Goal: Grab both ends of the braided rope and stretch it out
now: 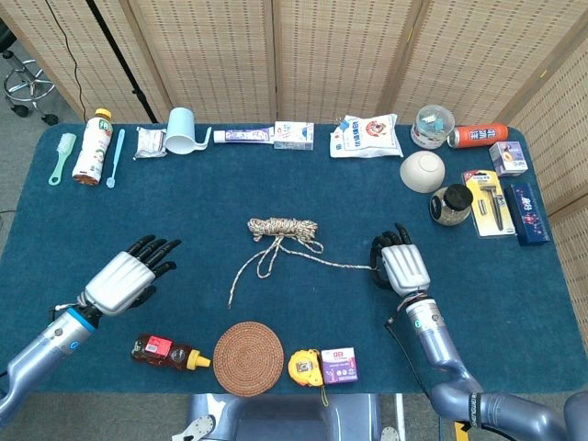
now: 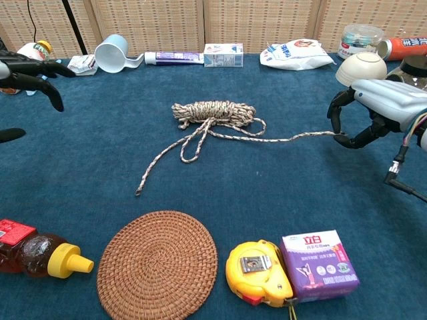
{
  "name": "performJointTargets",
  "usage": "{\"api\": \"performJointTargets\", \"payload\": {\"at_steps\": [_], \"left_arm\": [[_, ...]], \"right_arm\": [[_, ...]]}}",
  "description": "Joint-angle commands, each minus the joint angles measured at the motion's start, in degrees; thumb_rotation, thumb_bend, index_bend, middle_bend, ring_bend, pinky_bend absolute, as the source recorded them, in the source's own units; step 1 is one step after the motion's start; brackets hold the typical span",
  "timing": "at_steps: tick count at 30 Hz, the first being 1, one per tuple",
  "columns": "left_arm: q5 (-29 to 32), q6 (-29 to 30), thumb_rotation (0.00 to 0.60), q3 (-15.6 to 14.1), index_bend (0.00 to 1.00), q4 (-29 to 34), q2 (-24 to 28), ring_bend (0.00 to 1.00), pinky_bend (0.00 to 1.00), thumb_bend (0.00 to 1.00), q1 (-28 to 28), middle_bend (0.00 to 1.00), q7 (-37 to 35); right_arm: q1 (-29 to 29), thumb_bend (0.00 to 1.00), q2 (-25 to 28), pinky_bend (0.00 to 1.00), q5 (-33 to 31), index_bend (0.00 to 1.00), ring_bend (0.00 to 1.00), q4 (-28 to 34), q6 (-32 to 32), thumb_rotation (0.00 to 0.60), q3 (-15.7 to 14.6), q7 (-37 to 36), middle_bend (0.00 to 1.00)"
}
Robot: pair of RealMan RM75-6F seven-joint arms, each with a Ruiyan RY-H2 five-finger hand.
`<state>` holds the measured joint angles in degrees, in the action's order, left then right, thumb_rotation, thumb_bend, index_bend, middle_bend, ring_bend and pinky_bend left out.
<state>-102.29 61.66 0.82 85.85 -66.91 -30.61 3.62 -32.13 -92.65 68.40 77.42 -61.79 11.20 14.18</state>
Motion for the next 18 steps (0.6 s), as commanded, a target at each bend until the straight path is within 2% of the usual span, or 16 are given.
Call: {"api": "performJointTargets", "payload": {"at_steps": [1, 8, 18], "left_arm": [[-2.34, -2.56, 0.6, -1.33, 0.33, -3.16, -2.77, 0.01, 0.07, 0.37, -3.43, 0.0, -2.95], [-4.14, -3.32, 0.6, -2.29, 0.38, -6.97, -7.18, 0.0, 0.02, 0.38, -6.98, 0.0, -4.86], [-2.15, -3.67, 0.6, -2.59, 0.4, -9.41, -11.53, 0.0, 0.01, 0.39, -8.56, 0.0, -4.22]], "right_arm": [[0.08, 0.51, 0.09, 0.0, -0.23, 0.62, 0.19, 0.03, 0.03, 0.6, -0.06, 0.2, 0.35], [0.27, 0.51, 0.19, 0.0, -0.82, 0.62, 0.2, -0.01, 0.03, 0.6, -0.09, 0.41, 0.35], [0.51, 0.51, -0.09, 0.0, -1.53, 0.62, 0.19, -0.97, 0.47, 0.6, -0.22, -0.2, 0.35]]}}
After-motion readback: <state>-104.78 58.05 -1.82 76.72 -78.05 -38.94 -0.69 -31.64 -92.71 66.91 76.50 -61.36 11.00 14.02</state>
